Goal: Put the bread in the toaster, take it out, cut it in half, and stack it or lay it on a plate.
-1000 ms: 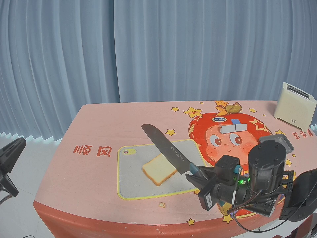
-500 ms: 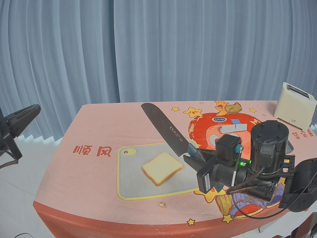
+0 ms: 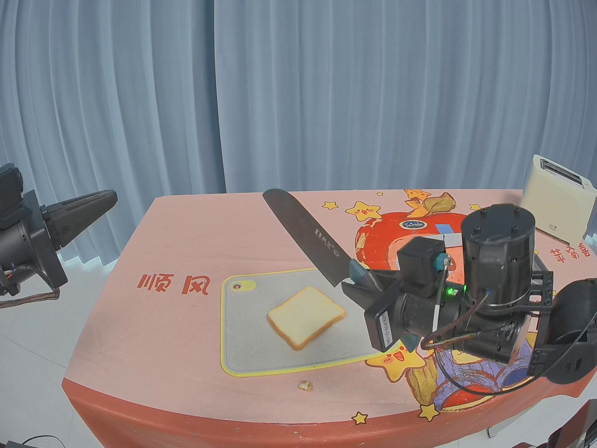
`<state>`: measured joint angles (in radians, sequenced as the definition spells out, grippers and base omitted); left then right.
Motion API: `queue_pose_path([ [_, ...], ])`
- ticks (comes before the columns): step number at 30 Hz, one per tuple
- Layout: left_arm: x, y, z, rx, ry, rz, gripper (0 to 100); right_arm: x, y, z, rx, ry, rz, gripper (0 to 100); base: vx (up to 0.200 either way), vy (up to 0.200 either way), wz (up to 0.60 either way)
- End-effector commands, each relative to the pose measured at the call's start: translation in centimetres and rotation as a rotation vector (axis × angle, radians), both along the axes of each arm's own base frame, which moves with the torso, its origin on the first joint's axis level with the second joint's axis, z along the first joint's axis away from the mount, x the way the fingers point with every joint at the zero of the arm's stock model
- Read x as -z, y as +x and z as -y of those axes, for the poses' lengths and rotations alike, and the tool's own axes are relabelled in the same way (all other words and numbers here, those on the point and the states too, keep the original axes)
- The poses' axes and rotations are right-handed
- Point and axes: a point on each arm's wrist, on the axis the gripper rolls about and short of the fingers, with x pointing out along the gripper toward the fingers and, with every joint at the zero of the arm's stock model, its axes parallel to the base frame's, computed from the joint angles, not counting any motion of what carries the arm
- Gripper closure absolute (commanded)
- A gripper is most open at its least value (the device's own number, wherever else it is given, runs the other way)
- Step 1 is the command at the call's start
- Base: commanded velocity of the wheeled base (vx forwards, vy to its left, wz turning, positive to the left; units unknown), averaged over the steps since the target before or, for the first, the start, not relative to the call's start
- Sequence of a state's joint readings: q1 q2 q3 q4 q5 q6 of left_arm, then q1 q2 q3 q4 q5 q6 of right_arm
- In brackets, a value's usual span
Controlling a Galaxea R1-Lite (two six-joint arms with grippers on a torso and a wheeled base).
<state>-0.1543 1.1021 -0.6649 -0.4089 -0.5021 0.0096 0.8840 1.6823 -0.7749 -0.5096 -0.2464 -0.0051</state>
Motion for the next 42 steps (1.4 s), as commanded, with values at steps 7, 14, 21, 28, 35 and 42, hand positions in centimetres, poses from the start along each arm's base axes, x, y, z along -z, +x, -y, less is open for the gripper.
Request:
queue_pose_path([
  [7,0.9,1.7,0.4,0.014,0.009,-0.052,100,-0.8,1.7,-1.2,0.007,-0.065,-0.019,100,0.0,0.0,0.0],
  [14,2.7,5.4,1.1,0.022,0.012,-0.043,100,-1.1,0.9,-0.5,0.004,-0.139,-0.084,100,0.0,0.0,0.0],
  [21,3.9,9.7,4.0,0.105,0.001,0.011,100,-0.7,-0.5,-0.6,-0.025,-0.208,-0.13,100,0.0,0.0,0.0],
  [28,4.3,10.6,5.2,0.129,0.003,-0.002,100,0.0,-1.6,-1.0,-0.064,-0.238,-0.138,100,0.0,0.0,0.0],
  [35,6.3,9.9,6.2,0.166,0.02,-0.074,100,0.9,-1.9,-1.2,-0.056,-0.275,-0.141,100,0.0,0.0,0.0],
  [42,9.1,12.4,7.2,0.172,0.028,-0.093,100,1.6,-1.5,-1.5,-0.033,-0.298,-0.15,100,0.0,0.0,0.0],
])
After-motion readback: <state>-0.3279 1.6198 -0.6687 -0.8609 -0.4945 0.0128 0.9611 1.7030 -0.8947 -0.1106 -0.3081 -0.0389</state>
